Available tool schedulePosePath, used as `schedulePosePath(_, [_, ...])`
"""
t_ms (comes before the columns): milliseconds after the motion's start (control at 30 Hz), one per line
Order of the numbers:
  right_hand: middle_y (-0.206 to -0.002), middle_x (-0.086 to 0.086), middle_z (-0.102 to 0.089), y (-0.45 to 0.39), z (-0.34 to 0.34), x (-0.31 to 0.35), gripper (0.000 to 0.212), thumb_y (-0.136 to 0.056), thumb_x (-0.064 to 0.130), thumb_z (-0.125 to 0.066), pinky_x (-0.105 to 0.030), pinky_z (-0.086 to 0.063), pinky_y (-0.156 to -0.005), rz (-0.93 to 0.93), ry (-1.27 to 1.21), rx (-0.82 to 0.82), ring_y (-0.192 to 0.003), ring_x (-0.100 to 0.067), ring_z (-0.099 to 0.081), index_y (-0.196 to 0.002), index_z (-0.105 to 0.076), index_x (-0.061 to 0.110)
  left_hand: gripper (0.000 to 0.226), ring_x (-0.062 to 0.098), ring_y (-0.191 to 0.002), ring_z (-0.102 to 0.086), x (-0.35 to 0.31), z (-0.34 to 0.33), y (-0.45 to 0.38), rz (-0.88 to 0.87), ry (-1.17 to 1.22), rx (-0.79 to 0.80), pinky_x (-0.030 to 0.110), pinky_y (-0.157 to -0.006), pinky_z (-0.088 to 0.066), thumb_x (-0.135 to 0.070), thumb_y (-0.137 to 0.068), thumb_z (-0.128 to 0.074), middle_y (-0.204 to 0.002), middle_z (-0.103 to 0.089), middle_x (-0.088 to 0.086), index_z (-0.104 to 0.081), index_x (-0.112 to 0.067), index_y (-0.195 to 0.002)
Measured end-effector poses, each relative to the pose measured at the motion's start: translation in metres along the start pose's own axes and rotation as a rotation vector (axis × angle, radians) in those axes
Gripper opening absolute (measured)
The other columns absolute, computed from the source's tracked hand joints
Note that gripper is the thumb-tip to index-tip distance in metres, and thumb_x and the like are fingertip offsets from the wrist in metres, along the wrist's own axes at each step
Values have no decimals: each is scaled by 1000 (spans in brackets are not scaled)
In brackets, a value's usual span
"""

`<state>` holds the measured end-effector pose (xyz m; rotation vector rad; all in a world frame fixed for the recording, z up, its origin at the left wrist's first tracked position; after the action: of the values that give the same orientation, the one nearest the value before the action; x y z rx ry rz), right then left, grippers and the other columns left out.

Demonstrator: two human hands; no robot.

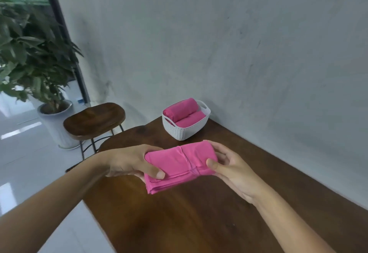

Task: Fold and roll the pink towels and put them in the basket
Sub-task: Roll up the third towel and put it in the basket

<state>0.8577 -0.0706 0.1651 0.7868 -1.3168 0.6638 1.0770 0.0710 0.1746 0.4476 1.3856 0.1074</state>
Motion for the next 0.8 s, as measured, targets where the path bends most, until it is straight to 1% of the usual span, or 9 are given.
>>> schedulePosePath(100, [-133,-5,-65,-19,-5,5,71,-79,40,-82,-49,-43,-112,7,-158,-52,-126,-22,-61,-141,-53,22,52,36,-125,-58,-7,28,-21,-24,-2,163,53,-107,-46,-4,-93,-65,-136,-57,19,-49,-14,-142])
schedulePosePath(167, [-132,-8,-66,-33,-8,9,53,-93,28,-67,-47,-42,-113,19,-237,-143,-126,-22,-61,-142,-51,15,51,36,-126,-58,-9,45,-36,-42,28,172,53,-108,-44,-4,-94,-64,-137,-57,20,-49,-14,-142])
schedulePosePath(333, [-133,-9,-64,-66,-8,6,51,-95,31,-64,-46,-46,-110,-1,-260,-433,-119,-22,-65,-141,-49,15,51,32,-116,-65,-14,90,-78,-100,76,36,52,-104,-49,-11,-88,-74,-126,-66,15,-54,-12,-136])
schedulePosePath(400, [-134,-9,-61,-72,-7,1,49,-95,28,-65,-45,-50,-105,-29,-240,-538,-114,-22,-68,-140,-50,16,56,37,-105,-69,-19,105,-95,-138,55,-92,52,-93,-56,-14,-84,-80,-115,-71,15,-53,-12,-133])
schedulePosePath(467, [-131,-8,-62,-75,-9,-4,39,-98,22,-63,-44,-53,-101,-54,-221,-597,-110,-22,-70,-136,-54,17,59,39,-88,-71,-27,121,-113,-209,-21,-278,40,-73,-63,-12,-82,-79,-102,-74,13,-52,-17,-133])
schedulePosePath(533, [-126,-5,-65,-74,-12,-9,32,-100,17,-60,-41,-56,-97,-71,-207,-650,-107,-22,-71,-133,-57,18,69,30,-84,-71,-35,135,-132,-265,-213,-466,27,-65,-59,-20,-80,-77,-108,-70,3,-45,-23,-142])
schedulePosePath(633, [-123,-3,-69,-71,-19,-13,30,-101,17,-59,-38,-57,-92,-93,-171,-715,-103,-21,-72,-130,-59,19,87,27,-104,-61,-41,144,-163,-333,-645,-655,33,-78,-50,-26,-82,-69,-127,-57,6,-24,-17,-156])
schedulePosePath(700, [-121,-2,-70,-66,-24,-15,28,-101,18,-59,-38,-57,-92,-108,-152,-745,-102,-21,-72,-129,-60,20,84,33,-110,-58,-38,137,-183,-401,-875,-690,39,-82,-49,-23,-85,-64,-135,-50,10,-20,-13,-156])
schedulePosePath(800, [-116,1,-73,-57,-29,-16,26,-101,18,-59,-40,-57,-94,-128,-110,-786,-100,-21,-73,-126,-62,21,83,39,-126,-47,-23,122,-204,-366,-1139,-653,43,-83,-54,-20,-88,-61,-158,-25,13,-15,-24,-157])
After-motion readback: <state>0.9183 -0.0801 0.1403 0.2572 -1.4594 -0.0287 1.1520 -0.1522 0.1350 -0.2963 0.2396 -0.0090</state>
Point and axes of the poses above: each hand's wrist, its own y-axis away from the middle knuckle, its own z-axis out of the back of the hand, x = y × z, the point moved 4 cm from there along -y, towards the middle knuckle
